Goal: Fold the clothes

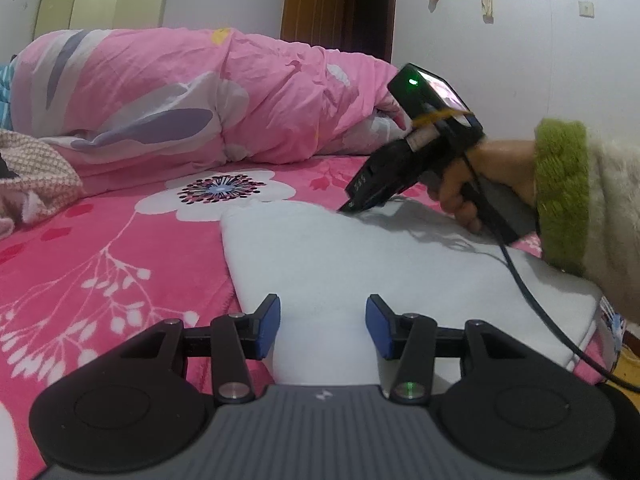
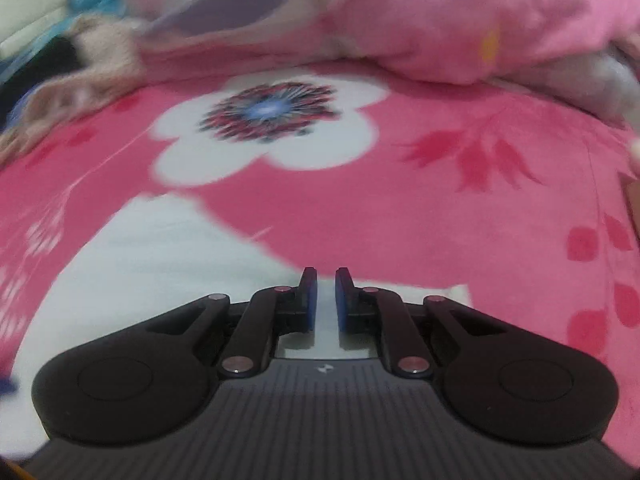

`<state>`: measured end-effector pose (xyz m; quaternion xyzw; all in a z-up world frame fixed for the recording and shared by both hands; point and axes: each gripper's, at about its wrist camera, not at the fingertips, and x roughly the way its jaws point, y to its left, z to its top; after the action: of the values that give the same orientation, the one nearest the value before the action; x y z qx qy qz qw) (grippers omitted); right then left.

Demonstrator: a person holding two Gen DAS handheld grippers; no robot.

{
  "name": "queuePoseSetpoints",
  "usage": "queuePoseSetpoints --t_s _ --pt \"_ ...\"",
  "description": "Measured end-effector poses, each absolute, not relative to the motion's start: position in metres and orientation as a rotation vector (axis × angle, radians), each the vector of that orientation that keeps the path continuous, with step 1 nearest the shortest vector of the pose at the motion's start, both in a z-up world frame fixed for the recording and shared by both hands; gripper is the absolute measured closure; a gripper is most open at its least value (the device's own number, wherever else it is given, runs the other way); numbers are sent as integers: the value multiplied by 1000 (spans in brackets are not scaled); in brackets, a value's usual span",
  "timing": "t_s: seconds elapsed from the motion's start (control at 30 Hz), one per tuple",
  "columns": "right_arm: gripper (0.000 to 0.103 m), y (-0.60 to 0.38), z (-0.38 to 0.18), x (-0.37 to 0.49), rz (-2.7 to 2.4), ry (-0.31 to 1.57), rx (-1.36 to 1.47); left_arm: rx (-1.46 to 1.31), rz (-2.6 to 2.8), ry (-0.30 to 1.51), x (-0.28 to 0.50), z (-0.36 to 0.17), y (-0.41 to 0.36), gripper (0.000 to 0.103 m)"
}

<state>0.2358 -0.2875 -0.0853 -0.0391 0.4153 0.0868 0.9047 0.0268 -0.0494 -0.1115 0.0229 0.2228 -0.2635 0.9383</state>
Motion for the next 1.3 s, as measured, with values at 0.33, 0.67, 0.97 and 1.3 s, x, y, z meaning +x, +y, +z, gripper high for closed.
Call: queuePoseSetpoints --t_s 0.33,0.67,0.97,1.3 --pt "95 -227 -56 238 509 891 -25 16 -555 430 24 -116 -45 52" --pt "92 -230 -55 248 491 859 -5 -15 -577 420 25 -119 -41 48" --pt "90 -275 -47 244 252 796 1 -17 -580 429 26 -118 -41 46" --pt "103 -351 -69 212 238 863 176 7 -570 434 26 -117 -46 45"
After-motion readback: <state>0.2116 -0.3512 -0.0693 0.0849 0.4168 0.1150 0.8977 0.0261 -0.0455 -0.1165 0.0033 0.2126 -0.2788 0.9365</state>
